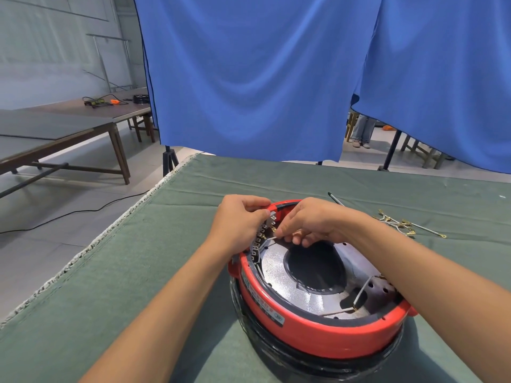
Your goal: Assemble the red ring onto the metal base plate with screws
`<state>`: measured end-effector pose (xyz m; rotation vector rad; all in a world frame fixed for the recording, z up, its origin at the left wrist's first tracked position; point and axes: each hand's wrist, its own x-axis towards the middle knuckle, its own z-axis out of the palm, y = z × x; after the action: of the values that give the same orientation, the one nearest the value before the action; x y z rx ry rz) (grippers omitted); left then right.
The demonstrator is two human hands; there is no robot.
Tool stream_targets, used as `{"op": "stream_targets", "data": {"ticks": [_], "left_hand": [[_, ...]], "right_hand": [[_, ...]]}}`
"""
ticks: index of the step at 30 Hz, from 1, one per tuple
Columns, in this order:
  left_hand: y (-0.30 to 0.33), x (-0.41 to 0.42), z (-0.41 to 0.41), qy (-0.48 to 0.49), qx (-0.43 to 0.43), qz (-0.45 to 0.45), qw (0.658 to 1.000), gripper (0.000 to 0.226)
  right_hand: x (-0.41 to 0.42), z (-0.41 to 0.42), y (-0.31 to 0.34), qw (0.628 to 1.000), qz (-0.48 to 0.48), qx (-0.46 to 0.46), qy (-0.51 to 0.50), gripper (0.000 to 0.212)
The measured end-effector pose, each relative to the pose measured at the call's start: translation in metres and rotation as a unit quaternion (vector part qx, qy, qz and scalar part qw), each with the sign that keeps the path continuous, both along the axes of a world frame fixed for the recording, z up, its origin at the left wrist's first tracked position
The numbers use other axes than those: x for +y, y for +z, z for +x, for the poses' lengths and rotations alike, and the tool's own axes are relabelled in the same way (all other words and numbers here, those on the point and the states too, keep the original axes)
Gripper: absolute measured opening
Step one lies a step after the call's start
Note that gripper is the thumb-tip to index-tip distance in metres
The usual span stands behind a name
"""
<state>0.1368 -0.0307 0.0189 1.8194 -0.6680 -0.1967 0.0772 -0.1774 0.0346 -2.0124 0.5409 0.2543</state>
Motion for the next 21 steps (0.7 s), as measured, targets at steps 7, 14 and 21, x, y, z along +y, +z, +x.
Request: {"op": "stream_targets", "data": {"ticks": [7, 14, 21], "left_hand": [[0.0003, 0.0007, 0.0005, -0.001, -0.004, 0.008, 1.0, 0.028], [-0.0007, 0.0004, 0.0006, -0.003, -0.003, 0.001, 1.0, 0.028], [-0.0006, 0.0009, 0.0009, -0.005, -0.006, 0.004, 1.0, 0.027]], "right_hand": [[-0.0088, 0.004, -0.0009, 0.999, 0.024, 0.008, -0.037, 0.011], [-0.0046, 0.0068, 0.0039, 0.999, 0.0, 0.046, 0.004, 0.009], [-0.0066, 0.0089, 0.0026, 0.999, 0.018, 0.045, -0.018, 0.01]]}}
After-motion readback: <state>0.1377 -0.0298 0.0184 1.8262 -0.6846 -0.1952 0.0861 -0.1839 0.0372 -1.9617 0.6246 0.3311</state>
